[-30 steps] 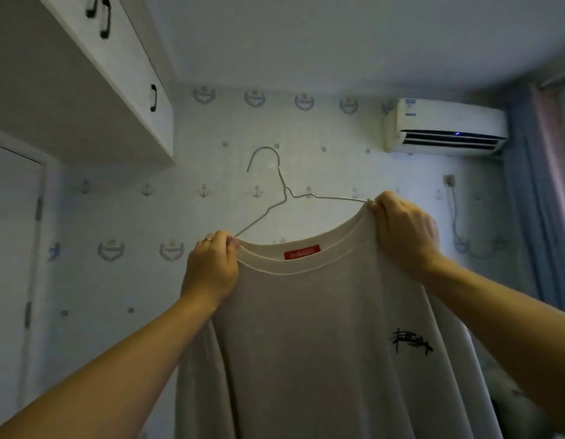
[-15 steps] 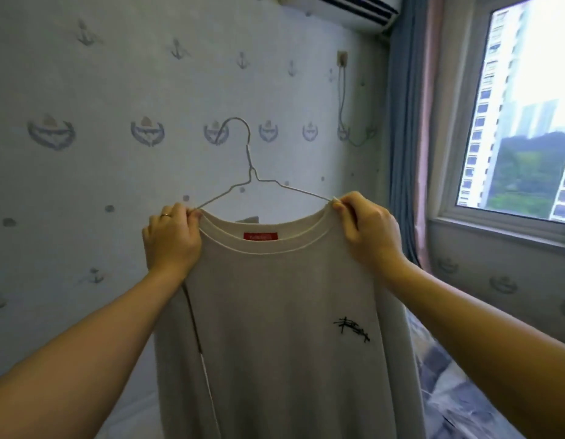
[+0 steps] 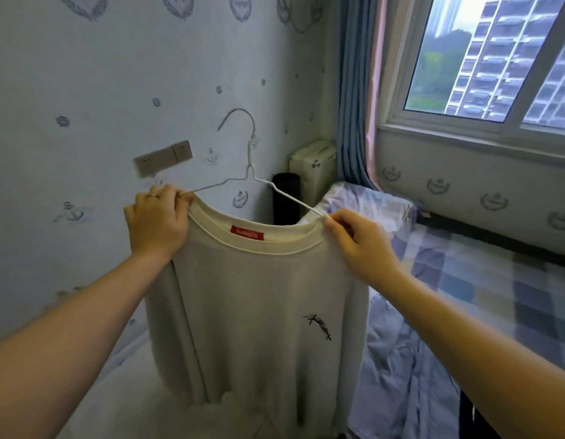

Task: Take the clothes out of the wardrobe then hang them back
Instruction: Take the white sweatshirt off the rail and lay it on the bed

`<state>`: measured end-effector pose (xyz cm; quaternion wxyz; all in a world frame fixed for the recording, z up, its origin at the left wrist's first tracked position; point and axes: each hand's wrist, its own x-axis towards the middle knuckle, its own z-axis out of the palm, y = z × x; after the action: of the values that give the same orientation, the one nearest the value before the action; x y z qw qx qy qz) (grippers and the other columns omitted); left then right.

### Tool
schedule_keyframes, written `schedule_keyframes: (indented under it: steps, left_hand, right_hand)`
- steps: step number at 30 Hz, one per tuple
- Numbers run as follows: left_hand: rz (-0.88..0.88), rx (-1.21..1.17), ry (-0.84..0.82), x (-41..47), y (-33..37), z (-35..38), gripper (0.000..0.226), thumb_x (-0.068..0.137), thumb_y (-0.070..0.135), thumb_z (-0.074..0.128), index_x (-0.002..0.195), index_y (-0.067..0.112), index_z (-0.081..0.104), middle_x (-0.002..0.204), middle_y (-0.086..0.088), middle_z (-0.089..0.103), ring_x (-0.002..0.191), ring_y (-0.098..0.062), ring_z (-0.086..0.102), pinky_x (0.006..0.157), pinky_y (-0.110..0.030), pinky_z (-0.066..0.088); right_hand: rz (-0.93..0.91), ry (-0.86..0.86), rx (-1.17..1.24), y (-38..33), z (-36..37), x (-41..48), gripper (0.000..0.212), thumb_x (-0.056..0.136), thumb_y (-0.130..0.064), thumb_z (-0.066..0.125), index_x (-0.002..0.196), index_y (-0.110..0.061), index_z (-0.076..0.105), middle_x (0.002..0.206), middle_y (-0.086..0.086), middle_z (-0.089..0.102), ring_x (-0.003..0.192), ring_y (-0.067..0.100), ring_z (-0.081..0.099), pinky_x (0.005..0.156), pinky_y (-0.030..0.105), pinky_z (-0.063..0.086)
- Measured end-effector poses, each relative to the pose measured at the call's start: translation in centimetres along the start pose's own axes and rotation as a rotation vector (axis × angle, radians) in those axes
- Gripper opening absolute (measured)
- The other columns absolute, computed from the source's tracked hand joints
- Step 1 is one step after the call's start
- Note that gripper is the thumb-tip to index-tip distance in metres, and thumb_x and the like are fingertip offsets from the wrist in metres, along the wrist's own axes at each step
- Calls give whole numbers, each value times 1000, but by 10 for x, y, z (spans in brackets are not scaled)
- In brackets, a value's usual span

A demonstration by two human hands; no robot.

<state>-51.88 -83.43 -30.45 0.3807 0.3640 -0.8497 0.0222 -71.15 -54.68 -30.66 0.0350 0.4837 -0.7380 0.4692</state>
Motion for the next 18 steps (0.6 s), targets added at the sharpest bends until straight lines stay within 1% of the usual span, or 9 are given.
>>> schedule_keyframes:
  steps: [2,5,7,9,13,16,18]
  left_hand:
    - [10,-22,-36,11,0,27,38,101,42,38,102,12,63,105,-18,62,97,-42,54,79,-47,37]
    - [34,-32,-85,31,7,69,37,103,40,42,102,11,64,105,-17,62,97,-42,54,80,-47,36]
    - [60,-34,-111,44,13,100,35,103,39,45,102,10,64,104,-18,62,97,-43,54,81,-48,37]
    - [76,-44,-153,58,19,133,36,103,41,45,103,11,64,106,-18,62,98,-43,54,81,-48,37]
    - [89,-87,-245,84,39,201,33,102,42,46,104,14,65,110,-15,63,101,-41,54,83,-47,38]
    - [101,-116,-291,102,61,247,30,101,40,50,103,15,66,110,-15,64,102,-41,55,83,-46,38]
    - [115,-141,-307,116,74,276,30,101,41,48,103,17,66,109,-13,64,101,-40,55,82,-46,39]
  right_hand:
    - [69,-8,-2,20,11,5,12,99,-29,54,92,-28,64,78,-15,63,75,2,60,67,13,46]
    - [166,-42,-48,55,23,17,15,99,-30,54,92,-23,65,79,-10,64,74,5,59,71,27,50]
    - [211,-57,-77,82,29,27,17,99,-32,53,93,-22,65,79,-8,64,75,7,58,73,31,50]
    - [254,-63,-88,108,33,38,17,98,-34,53,92,-23,65,80,-6,64,76,9,58,73,32,50]
    - [348,-57,-101,167,37,63,14,98,-35,55,90,-28,63,79,-9,63,76,12,59,72,34,49]
    - [408,-55,-106,206,32,85,16,98,-33,54,84,-37,58,76,-13,60,74,6,57,68,30,45]
    - [440,-39,-111,229,28,101,19,99,-32,54,80,-38,55,73,-15,58,71,3,54,66,29,43]
